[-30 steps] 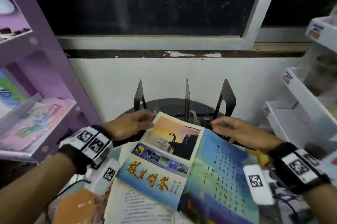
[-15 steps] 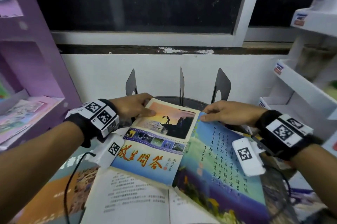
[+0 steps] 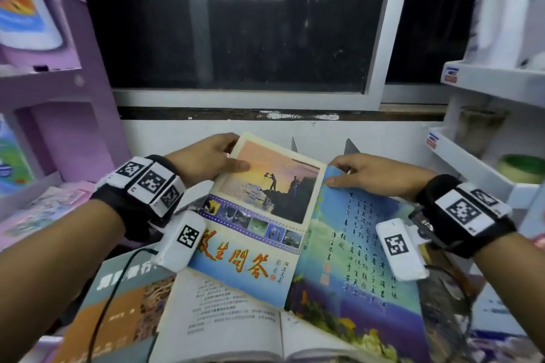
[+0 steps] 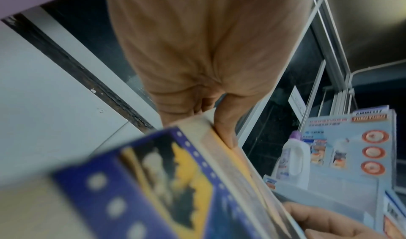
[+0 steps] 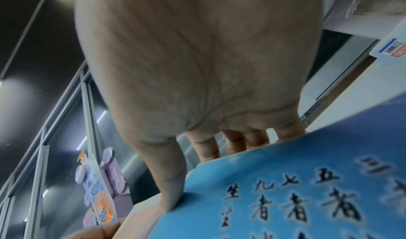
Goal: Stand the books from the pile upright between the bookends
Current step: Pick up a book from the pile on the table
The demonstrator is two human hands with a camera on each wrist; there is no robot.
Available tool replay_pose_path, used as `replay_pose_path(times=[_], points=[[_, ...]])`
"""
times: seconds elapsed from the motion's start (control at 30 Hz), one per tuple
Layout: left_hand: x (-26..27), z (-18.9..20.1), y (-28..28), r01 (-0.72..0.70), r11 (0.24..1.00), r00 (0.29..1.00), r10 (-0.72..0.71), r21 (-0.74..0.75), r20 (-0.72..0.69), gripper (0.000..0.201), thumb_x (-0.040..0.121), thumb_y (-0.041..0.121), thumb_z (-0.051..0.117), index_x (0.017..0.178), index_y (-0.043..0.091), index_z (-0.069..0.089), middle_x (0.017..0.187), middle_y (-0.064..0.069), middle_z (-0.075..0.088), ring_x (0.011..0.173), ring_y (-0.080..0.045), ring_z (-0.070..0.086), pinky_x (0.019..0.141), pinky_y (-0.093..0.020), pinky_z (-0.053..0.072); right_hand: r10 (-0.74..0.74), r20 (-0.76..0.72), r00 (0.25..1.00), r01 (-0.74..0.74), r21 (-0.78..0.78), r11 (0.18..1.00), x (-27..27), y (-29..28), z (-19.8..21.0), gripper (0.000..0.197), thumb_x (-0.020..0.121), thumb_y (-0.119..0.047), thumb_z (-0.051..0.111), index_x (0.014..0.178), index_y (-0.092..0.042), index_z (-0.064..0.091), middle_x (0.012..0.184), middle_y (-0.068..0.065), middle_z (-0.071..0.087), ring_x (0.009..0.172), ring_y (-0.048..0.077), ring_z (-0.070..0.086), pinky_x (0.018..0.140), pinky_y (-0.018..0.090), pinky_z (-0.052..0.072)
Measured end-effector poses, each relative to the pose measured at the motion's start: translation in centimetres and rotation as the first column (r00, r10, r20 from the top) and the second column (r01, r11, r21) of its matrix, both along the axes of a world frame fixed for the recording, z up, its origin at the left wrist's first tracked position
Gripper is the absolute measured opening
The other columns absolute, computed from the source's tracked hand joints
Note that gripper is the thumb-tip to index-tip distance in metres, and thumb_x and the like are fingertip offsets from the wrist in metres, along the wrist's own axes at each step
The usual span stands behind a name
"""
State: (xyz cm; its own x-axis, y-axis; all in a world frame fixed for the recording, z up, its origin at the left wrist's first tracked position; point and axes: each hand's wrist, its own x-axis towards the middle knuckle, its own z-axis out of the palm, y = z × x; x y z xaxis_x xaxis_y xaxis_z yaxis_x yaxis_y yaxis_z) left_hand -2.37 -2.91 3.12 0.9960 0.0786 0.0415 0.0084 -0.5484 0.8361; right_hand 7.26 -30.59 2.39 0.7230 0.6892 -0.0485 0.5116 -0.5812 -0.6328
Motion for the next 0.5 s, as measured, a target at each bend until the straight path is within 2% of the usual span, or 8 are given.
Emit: replay_pose_path(times=[0.1, 0.23, 0.4, 0.5], points=[[-1.2, 0.9, -0.3, 0.005, 0.991, 0.998, 0.002, -0.136, 0.057, 0.032, 0.092, 0.009, 0.058, 0.123, 0.012, 0.051, 0.116, -0.01, 0.066, 0.102, -0.029, 0.066, 0.088, -0.047, 0.055, -0.007, 0.066, 0.998, 0.003, 0.06, 0.998, -1.2, -0.2, 1.5, 0.018, 0.091, -0.035, 0.063, 0.102, -0.021, 0.062, 0.098, -0.001, 0.07, 0.091, 0.018, 0.068, 0.081, 0.031, 0.053], [-2.4, 2.2, -1.3, 0.013, 0.951, 0.984, 0.043, -0.308, 0.175, 0.026, 0.095, 0.003, 0.051, 0.12, 0.009, 0.049, 0.111, -0.013, 0.066, 0.094, -0.028, 0.068, 0.078, -0.042, 0.058, -0.028, 0.172, 0.985, 0.004, 0.142, 0.99, -2.4, -0.3, 3.5, 0.015, 0.089, -0.03, 0.065, 0.097, -0.018, 0.062, 0.101, 0.003, 0.067, 0.09, 0.02, 0.067, 0.083, 0.036, 0.052], [-3.5, 3.7, -2.0, 0.061, 0.905, 0.943, 0.086, -0.422, 0.322, 0.02, 0.095, 0.0, 0.049, 0.11, 0.014, 0.049, 0.102, -0.014, 0.069, 0.084, -0.026, 0.069, 0.072, -0.04, 0.059, -0.079, 0.255, 0.964, 0.023, 0.216, 0.976, -3.4, -0.4, 5.6, 0.019, 0.086, -0.037, 0.068, 0.096, -0.023, 0.061, 0.088, -0.011, 0.067, 0.076, 0.01, 0.068, 0.075, 0.035, 0.055], [-3.8, 4.3, -2.0, 0.115, 0.877, 0.903, 0.104, -0.466, 0.418, 0.018, 0.093, -0.002, 0.05, 0.103, 0.013, 0.048, 0.095, -0.012, 0.07, 0.079, -0.024, 0.07, 0.069, -0.038, 0.06, -0.098, 0.281, 0.955, 0.022, 0.264, 0.964, -3.6, -0.3, 6.5, 0.022, 0.083, -0.044, 0.068, 0.097, -0.029, 0.062, 0.099, -0.011, 0.068, 0.09, 0.012, 0.068, 0.085, 0.042, 0.055]])
